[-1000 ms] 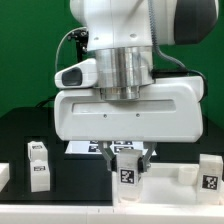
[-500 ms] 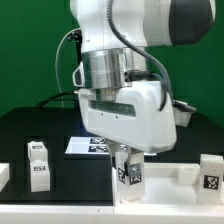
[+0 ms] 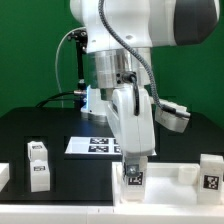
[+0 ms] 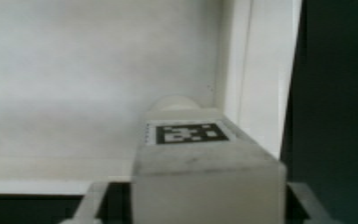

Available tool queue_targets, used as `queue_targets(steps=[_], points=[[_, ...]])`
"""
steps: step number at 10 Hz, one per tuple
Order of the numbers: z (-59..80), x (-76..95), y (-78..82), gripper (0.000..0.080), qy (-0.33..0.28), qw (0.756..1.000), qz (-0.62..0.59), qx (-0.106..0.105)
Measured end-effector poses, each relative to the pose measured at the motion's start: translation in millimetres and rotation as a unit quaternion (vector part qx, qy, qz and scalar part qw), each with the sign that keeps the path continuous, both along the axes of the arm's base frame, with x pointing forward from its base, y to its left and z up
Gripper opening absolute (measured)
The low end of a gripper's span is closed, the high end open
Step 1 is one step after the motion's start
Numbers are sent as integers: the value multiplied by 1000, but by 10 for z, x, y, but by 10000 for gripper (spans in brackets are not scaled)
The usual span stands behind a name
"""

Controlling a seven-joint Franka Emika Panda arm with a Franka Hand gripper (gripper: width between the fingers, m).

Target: Assemble square table

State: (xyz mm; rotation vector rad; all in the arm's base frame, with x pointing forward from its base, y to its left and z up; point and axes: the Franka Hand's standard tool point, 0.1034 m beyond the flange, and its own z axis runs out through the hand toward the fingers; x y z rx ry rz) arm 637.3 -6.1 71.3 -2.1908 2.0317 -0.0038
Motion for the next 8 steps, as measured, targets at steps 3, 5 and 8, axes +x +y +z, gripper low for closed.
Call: queue_targets(steps=[3, 5, 8], points=[[-108, -48, 90, 556, -12, 972, 233, -36], [-107, -50, 87, 644, -18, 951, 305, -43], [-87, -43, 54, 648, -32, 897, 437, -57]])
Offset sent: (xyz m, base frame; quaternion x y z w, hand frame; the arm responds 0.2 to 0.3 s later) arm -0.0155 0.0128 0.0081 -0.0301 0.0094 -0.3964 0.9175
